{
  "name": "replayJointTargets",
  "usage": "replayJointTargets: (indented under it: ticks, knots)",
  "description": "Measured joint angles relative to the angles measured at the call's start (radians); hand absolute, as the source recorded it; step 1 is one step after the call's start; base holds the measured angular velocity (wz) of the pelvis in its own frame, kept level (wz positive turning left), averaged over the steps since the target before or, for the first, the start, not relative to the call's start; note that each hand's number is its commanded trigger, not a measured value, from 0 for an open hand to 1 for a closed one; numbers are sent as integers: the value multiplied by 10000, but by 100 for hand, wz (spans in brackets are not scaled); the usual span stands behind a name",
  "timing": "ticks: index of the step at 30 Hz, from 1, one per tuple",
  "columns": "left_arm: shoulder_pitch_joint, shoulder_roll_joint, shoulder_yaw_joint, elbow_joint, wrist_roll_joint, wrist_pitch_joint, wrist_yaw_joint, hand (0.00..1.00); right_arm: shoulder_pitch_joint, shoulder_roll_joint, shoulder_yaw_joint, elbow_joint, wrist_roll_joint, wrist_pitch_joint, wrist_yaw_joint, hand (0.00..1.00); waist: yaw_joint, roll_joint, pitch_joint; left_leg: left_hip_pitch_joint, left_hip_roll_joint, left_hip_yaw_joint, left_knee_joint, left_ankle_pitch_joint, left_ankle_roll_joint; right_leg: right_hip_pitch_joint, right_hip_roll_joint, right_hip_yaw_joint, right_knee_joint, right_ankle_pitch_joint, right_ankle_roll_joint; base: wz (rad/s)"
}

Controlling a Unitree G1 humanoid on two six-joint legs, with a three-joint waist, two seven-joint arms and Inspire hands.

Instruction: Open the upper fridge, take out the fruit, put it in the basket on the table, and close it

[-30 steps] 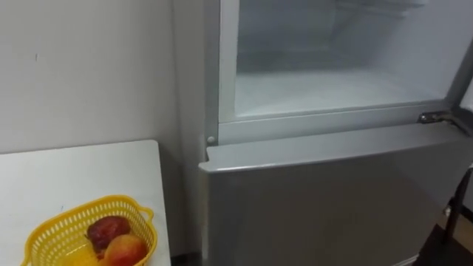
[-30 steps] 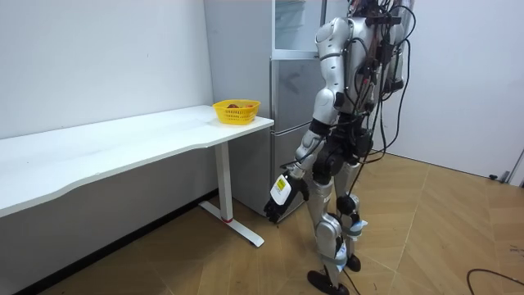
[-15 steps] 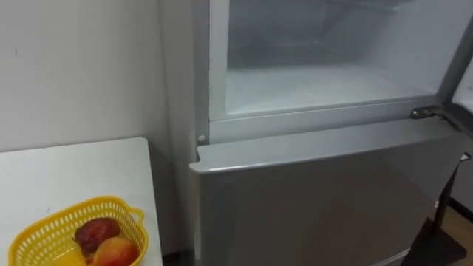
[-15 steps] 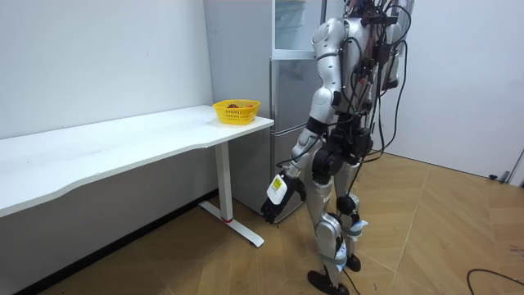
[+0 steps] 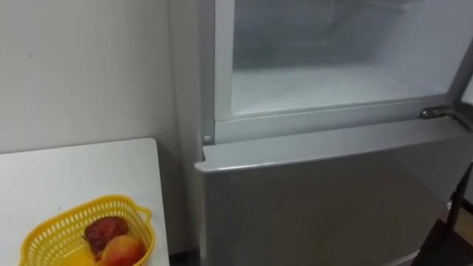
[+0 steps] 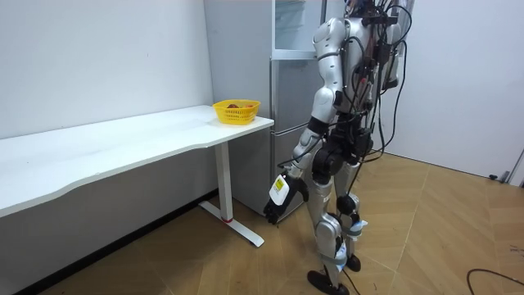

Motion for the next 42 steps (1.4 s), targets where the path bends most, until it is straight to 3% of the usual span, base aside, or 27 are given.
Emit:
replayJointTargets:
  ticks: [3,6,10,12,15,18,20,23,26,42]
  knots:
    - [-199,13,9,330,0,-78,-60,0,0,-31,404,-217,-1308,267,943,0,-25,-48,24,-22,20,10,62,7,-14,6,1,66,15,4,-24,-6]
    - [-267,151,-13,603,1,-79,-121,0,0,-515,1026,-424,-2565,309,1920,0,-13,-232,23,-9,54,2,137,11,-28,-3,-5,63,4,6,-61,-3]
    - [-254,533,-227,794,-21,-47,-150,0,109,-929,1687,-426,-4097,621,3366,0,147,-671,27,26,142,-22,171,15,-109,29,79,28,-32,99,-164,-2]
    - [-302,733,-310,812,-13,-18,-168,0,319,-935,1908,-420,-4881,645,3614,0,381,-754,0,26,202,-19,163,4,-167,105,155,55,-69,156,-212,-4]
    - [-403,1091,-693,973,-37,66,-234,0,534,-1014,2259,42,-6009,655,4237,0,518,-1034,25,86,279,-107,178,-2,-240,313,217,4,-296,261,-270,11]
    - [-487,1115,-1197,989,-82,174,-246,0,1081,-1333,3014,993,-7168,870,5176,0,559,-1059,19,166,306,-295,201,-50,-257,628,251,-104,-713,401,-246,18]
    - [-580,1112,-1337,976,-115,200,-286,0,1934,-1324,3732,1255,-8511,1750,5793,0,841,-1031,22,140,302,-311,235,-51,-256,703,242,-203,-729,426,-239,3]
    - [-651,1101,-1354,963,-110,204,-419,0,2480,-1324,4135,1266,-9355,2246,6481,0,1026,-926,43,134,271,-405,191,-54,-249,706,209,-283,-759,419,-229,4]
    - [-669,1108,-1237,948,-111,203,-461,0,2503,-1338,4114,1251,-9534,2250,6798,0,1020,-851,28,164,249,-423,188,-51,-245,722,180,-305,-771,404,-208,1]
    - [-714,1123,-992,914,-114,223,-683,0,2331,-1501,3713,1126,-10145,2254,7903,0,1064,-945,49,241,219,-578,164,-68,-216,882,159,-416,-894,388,-182,2]
